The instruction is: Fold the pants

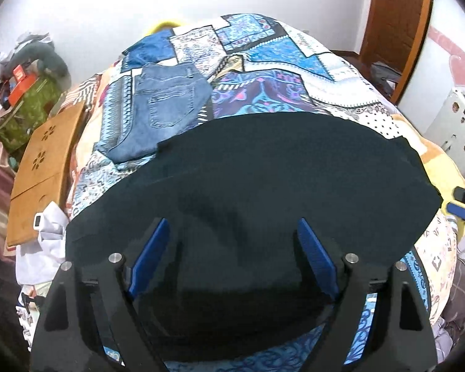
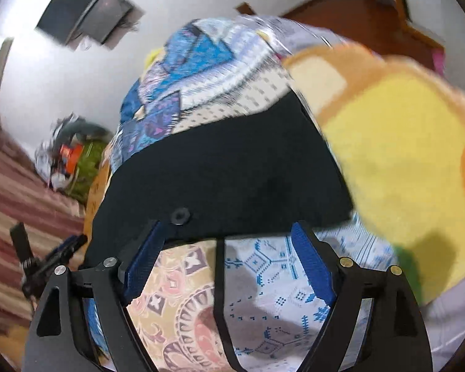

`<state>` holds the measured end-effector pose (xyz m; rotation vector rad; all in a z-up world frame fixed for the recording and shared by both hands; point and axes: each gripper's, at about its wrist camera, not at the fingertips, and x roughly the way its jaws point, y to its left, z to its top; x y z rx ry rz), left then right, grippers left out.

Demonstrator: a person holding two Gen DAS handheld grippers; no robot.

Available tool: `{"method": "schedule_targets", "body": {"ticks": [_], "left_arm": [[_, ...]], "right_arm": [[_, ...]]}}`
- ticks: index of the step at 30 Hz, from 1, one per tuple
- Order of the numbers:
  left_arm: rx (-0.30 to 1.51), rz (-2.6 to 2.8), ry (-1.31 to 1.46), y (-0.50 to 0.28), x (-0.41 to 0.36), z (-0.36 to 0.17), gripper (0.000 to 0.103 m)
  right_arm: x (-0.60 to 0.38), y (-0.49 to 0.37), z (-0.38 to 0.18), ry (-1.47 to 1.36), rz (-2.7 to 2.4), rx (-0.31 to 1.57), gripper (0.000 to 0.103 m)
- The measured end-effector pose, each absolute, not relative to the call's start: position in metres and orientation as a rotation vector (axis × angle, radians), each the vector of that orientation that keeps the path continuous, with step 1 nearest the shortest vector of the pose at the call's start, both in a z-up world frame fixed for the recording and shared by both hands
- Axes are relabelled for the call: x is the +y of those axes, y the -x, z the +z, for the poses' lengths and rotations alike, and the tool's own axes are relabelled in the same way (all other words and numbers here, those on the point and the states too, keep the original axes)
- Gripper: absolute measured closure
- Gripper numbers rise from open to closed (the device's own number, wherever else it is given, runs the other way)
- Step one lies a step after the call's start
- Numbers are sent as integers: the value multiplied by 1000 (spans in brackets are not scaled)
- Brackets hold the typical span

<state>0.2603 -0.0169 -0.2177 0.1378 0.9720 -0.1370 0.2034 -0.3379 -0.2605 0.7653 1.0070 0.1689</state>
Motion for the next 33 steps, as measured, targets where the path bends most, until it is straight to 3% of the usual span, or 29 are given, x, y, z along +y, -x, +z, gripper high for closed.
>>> {"method": "schedule_targets", "body": {"ticks": [12,15,17,18,20,29,33], "left_arm": [[929,-134,-145,-264,-19,-209,18],[926,-129,-139,-267,-18,-209,18],[924,-123,-147,-269,-17,-209,18],[924,-118,-151,-270,-17,-209,18],[926,-110,-152,-271,-16,-210,18],[895,-80,-127,-265,-1,-203,18],[862,-69,-118,-256,8,-194,18]], "right_arm": [[-355,-222,-304,-982,118,1032,21],[-359,-224,-306,-968,85,1019,34],[-361,-226,-304,-954,64,1001,58],[-363,-226,-302,-949,61,992,66],[-367,-228,-297,-911,38,974,95],[-380,-243,-245,-709,53,824,98],[-356,-254,-195,-565,81,737,98]]}}
